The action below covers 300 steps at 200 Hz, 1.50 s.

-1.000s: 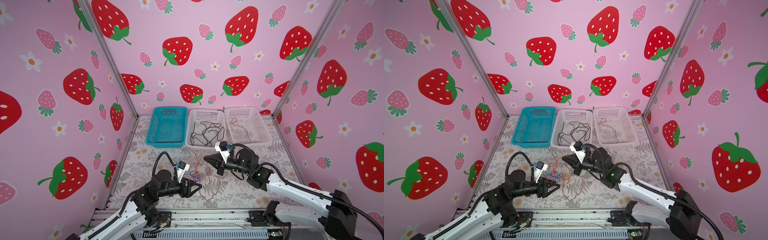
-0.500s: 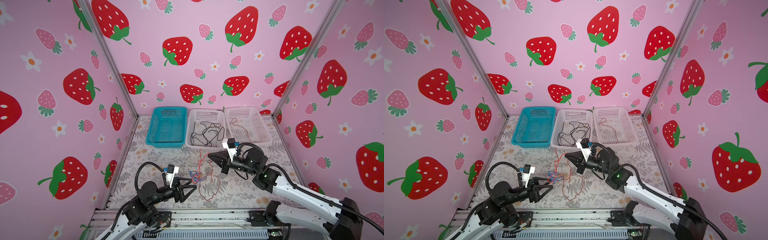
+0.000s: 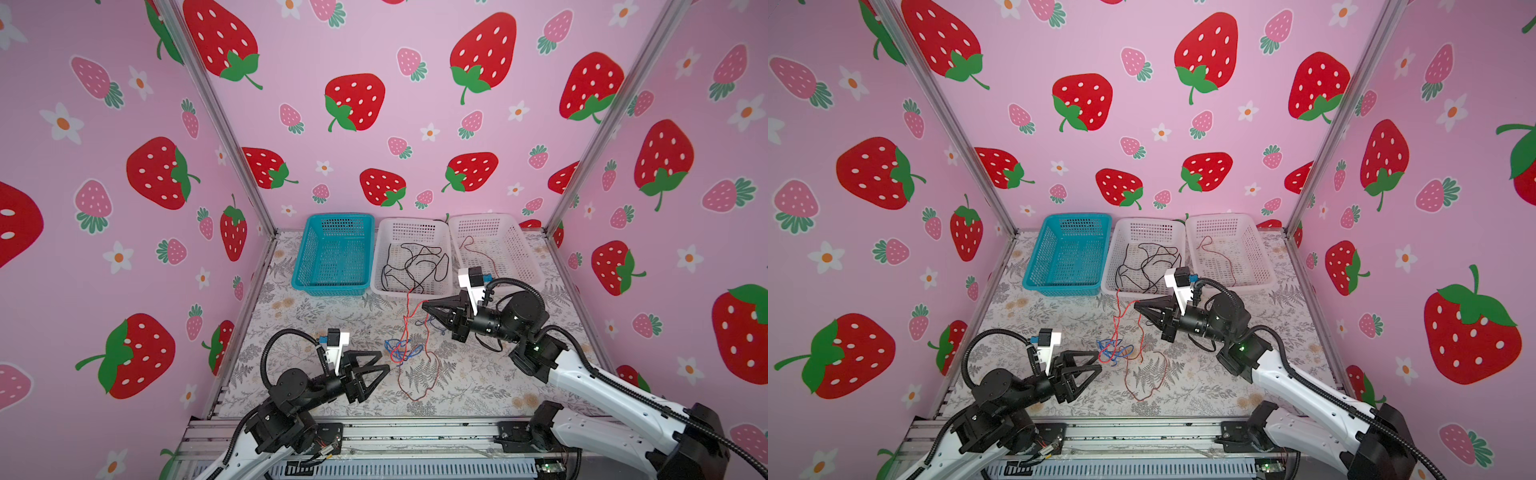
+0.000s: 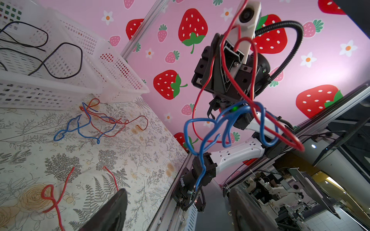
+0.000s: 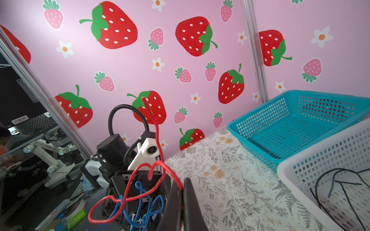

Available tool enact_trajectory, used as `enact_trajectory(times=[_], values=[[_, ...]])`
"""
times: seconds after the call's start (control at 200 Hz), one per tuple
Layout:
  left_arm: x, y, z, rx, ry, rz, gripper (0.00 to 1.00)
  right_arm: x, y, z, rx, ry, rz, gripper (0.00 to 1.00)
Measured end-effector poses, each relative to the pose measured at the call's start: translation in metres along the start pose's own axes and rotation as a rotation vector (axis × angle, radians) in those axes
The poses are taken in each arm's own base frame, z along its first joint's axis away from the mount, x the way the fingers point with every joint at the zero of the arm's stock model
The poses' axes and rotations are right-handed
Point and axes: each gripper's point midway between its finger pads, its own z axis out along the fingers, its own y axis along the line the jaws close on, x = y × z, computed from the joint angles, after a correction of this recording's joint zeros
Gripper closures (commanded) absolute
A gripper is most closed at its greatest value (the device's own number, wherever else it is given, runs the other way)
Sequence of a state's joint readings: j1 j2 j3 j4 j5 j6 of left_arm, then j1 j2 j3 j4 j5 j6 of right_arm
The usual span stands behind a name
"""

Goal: Untangle the cables
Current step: 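Pull the red wire away from the left gripper with the right gripper, then carry red wire into farther white basket with right gripper while left lifts blue wire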

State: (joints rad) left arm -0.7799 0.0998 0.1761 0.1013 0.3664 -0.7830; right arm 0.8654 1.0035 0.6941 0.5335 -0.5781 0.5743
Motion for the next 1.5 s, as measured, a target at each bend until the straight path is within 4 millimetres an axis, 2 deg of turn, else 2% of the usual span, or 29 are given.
enact_trajectory(times=[0.21, 0.54, 0.955, 1.035, 1.07, 1.33, 1.5], values=[[-0.006, -0.003, 0.007, 0.019, -0.014, 0.010, 0.29, 0.006, 0.006, 0.004, -0.059, 0.025, 0.038, 1.00], [-0.012, -0.008, 0.014, 0.049, -0.023, 0.020, 0.60, 0.013, 0.009, 0.006, -0.097, 0.038, 0.071, 1.00], [-0.015, -0.015, 0.015, 0.079, -0.031, 0.027, 0.85, 0.021, 0.006, 0.005, -0.095, 0.047, 0.081, 1.00], [-0.016, -0.017, 0.014, 0.084, -0.035, 0.029, 0.93, 0.021, 0.005, 0.005, -0.091, 0.047, 0.082, 1.00], [-0.016, -0.018, 0.013, 0.086, -0.038, 0.030, 1.00, 0.021, 0.005, 0.005, -0.089, 0.046, 0.082, 1.00], [-0.017, -0.021, 0.008, 0.094, -0.046, 0.032, 1.00, 0.019, -0.001, 0.003, -0.047, 0.032, 0.076, 1.00], [-0.014, -0.019, 0.004, 0.083, -0.041, 0.027, 1.00, 0.010, -0.016, -0.008, 0.036, -0.012, 0.067, 1.00]])
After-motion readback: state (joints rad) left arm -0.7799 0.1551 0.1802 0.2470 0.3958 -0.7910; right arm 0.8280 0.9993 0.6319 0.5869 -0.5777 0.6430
